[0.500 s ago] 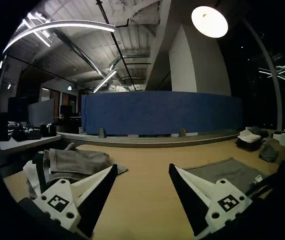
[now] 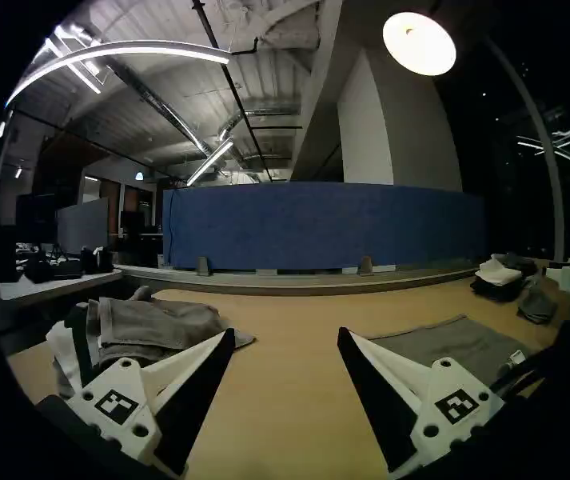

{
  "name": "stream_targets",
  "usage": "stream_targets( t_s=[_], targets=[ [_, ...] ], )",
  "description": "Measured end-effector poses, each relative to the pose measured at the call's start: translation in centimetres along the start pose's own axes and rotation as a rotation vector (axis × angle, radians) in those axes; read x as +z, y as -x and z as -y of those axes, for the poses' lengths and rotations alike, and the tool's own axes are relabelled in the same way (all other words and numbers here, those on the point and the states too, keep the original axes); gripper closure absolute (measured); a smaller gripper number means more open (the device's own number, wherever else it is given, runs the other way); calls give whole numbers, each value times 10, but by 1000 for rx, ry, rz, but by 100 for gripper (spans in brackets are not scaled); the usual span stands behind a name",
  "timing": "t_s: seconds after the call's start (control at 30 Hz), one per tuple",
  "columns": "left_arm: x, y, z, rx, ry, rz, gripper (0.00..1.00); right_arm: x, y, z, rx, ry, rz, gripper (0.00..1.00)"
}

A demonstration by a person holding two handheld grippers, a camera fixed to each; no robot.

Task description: Fold towel

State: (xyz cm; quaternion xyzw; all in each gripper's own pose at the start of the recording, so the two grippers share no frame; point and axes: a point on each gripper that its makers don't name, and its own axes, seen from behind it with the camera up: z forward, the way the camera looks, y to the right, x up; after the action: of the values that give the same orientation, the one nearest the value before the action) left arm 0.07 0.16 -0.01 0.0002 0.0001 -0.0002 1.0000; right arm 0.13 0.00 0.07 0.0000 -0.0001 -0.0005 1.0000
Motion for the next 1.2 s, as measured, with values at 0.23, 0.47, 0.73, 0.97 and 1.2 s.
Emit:
stream_targets(
  t_s=[0.23,0.47,0.73,0.97,1.2],
  targets=[
    [0,0,-1,0,1,0,5,0,1,1,1,-3,0,0],
    [1,0,-1,0,1,0,5,0,0,1,1,-8,0,0],
    [0,0,-2,1,1,0,5,0,0,2,0,-9,0,0],
    [1,1,1,1,-4,0,5,-1,-1,2,-1,-7,-1,0],
    [2,-4,-2,7,1,5,5,-3,0,1,-16,3,27,0]
  ],
)
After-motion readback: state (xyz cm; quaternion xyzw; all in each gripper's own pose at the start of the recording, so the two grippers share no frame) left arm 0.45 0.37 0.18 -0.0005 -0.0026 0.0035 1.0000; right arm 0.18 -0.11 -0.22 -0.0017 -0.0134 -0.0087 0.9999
